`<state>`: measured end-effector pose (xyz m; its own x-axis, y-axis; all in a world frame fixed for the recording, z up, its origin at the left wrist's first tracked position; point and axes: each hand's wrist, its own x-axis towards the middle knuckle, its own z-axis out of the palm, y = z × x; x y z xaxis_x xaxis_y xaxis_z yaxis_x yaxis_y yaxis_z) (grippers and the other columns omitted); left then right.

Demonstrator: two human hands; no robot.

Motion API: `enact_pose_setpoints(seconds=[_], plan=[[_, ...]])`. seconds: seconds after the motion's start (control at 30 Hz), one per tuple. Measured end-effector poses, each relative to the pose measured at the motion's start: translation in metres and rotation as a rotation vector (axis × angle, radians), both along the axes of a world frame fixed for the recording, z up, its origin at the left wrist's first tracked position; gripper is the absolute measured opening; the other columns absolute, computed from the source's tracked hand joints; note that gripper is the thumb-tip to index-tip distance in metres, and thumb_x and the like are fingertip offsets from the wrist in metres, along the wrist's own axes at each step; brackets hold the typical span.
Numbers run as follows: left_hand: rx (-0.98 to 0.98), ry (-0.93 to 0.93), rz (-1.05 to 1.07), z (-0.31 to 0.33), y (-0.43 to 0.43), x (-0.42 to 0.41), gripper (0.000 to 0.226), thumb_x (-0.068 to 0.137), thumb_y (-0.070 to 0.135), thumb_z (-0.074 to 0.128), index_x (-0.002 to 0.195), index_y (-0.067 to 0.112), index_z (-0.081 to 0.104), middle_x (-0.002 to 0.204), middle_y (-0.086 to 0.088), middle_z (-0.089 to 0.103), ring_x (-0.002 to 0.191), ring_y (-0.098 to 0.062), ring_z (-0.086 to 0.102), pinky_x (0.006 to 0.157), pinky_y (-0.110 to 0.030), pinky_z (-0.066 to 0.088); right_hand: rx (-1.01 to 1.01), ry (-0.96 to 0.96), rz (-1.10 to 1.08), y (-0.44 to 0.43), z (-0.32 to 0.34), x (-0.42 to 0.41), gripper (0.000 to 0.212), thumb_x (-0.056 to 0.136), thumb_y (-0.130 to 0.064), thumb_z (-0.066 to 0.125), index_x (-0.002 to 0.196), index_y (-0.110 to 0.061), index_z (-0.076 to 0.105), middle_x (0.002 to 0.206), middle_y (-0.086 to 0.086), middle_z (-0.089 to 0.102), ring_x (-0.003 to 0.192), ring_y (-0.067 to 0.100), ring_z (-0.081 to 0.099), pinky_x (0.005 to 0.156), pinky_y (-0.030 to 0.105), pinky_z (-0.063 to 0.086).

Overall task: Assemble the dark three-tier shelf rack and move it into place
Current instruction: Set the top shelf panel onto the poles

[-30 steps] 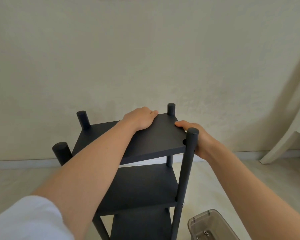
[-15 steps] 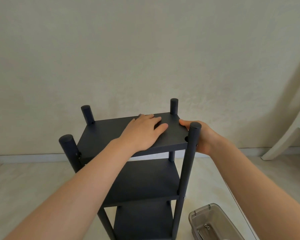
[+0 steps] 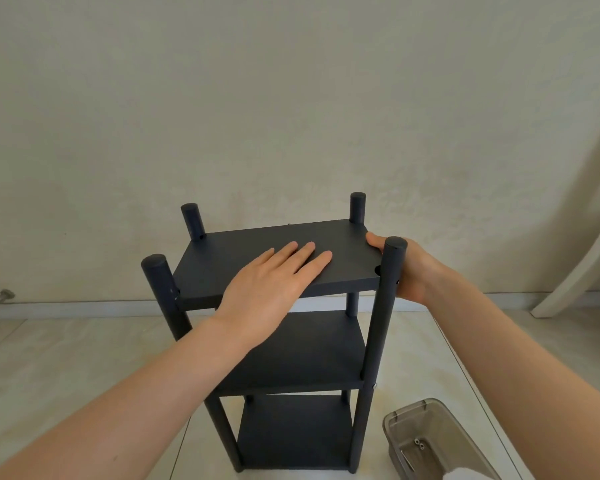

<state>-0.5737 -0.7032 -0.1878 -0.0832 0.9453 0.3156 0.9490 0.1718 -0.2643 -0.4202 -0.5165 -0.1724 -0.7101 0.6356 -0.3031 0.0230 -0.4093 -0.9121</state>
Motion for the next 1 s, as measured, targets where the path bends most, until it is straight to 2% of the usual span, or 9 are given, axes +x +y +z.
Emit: enact_pose_setpoints(seconds=[0.27,0.33,0.43,0.5,0.57,0.67,0.73,0.87,1.0], plan=[[0.032,-0.009,-0.026,-0.005,-0.005,0.002,0.099,0.088,-0.003,0.068,0.161,0.029,0.010,0.168,-0.002,0.019,0.154,-0.026,0.020,0.119,-0.036,0.019,-0.061,0.007,-0.021,-0.010,-0.003,0.003,0.024,0.095,-0.032,0.062,0.103,-0.011,0.068,0.087,0.004,0.073,0.072,0.021,0.069,0.068,0.031,0.055],[0.034,-0.011,-0.028,-0.005,-0.006,0.001,0.098,0.090,-0.003,0.065,0.161,0.030,0.007,0.169,0.000,0.015,0.155,-0.025,0.017,0.120,-0.036,0.017,-0.070,0.003,-0.056,-0.016,-0.004,0.002,0.026,0.095,-0.033,0.062,0.106,-0.010,0.066,0.093,0.007,0.069,0.080,0.024,0.064,0.072,0.033,0.052],[-0.002,0.013,-0.013,-0.001,-0.009,-0.002,0.097,0.094,-0.002,0.060,0.161,0.033,-0.001,0.170,0.002,0.006,0.156,-0.022,0.010,0.122,-0.034,0.009,-0.066,0.003,-0.129,-0.023,-0.007,-0.004,0.021,0.095,-0.031,0.061,0.099,-0.011,0.062,0.083,0.007,0.061,0.072,0.024,0.055,0.067,0.031,0.046],[-0.044,0.039,0.018,0.005,-0.014,-0.002,0.094,0.097,0.006,0.061,0.160,0.033,-0.003,0.170,0.003,0.005,0.156,-0.022,0.007,0.124,-0.038,0.006,-0.060,0.003,-0.165,-0.027,-0.008,-0.007,0.018,0.095,-0.030,0.060,0.094,-0.011,0.061,0.077,0.006,0.058,0.066,0.022,0.052,0.063,0.030,0.044],[-0.038,0.042,0.034,0.012,-0.024,0.000,0.081,0.100,0.030,0.060,0.161,0.032,0.006,0.169,0.003,0.014,0.156,-0.022,0.011,0.124,-0.041,0.004,-0.058,0.003,-0.191,-0.028,-0.009,-0.008,0.018,0.095,-0.029,0.059,0.090,-0.012,0.062,0.075,0.005,0.059,0.065,0.022,0.053,0.063,0.030,0.044],[0.306,-0.097,-0.014,0.016,-0.053,0.001,0.060,0.097,0.056,0.052,0.141,0.017,0.058,0.144,-0.004,0.059,0.142,-0.027,0.045,0.121,-0.048,0.025,-0.035,0.001,-0.205,-0.029,-0.009,-0.007,0.019,0.095,-0.030,0.060,0.084,-0.013,0.062,0.072,0.004,0.059,0.063,0.021,0.053,0.063,0.030,0.045],[0.628,-0.126,-0.039,0.012,-0.073,-0.007,0.042,0.099,0.039,0.054,0.117,0.007,0.074,0.122,-0.008,0.071,0.128,-0.030,0.056,0.112,-0.052,0.041,-0.021,0.004,-0.206,-0.031,-0.009,-0.007,0.021,0.095,-0.031,0.060,0.084,-0.013,0.063,0.069,0.003,0.061,0.062,0.021,0.056,0.064,0.031,0.047],[0.844,-0.131,0.007,0.006,-0.099,-0.039,0.028,0.098,0.010,0.054,0.119,0.002,0.070,0.125,-0.012,0.066,0.129,-0.034,0.051,0.113,-0.044,0.039,-0.023,0.001,-0.214,-0.035,-0.006,-0.005,0.021,0.095,-0.032,0.061,0.086,-0.013,0.064,0.070,0.003,0.063,0.063,0.021,0.057,0.065,0.033,0.049],[1.008,-0.777,0.175,0.000,-0.113,-0.051,0.040,0.103,0.030,0.050,0.141,0.021,0.050,0.142,0.005,0.051,0.133,-0.011,0.048,0.111,-0.026,0.038,-0.017,0.012,-0.209,-0.037,-0.005,0.000,0.021,0.095,-0.033,0.062,0.093,-0.011,0.064,0.077,0.005,0.063,0.068,0.022,0.058,0.070,0.035,0.050]])
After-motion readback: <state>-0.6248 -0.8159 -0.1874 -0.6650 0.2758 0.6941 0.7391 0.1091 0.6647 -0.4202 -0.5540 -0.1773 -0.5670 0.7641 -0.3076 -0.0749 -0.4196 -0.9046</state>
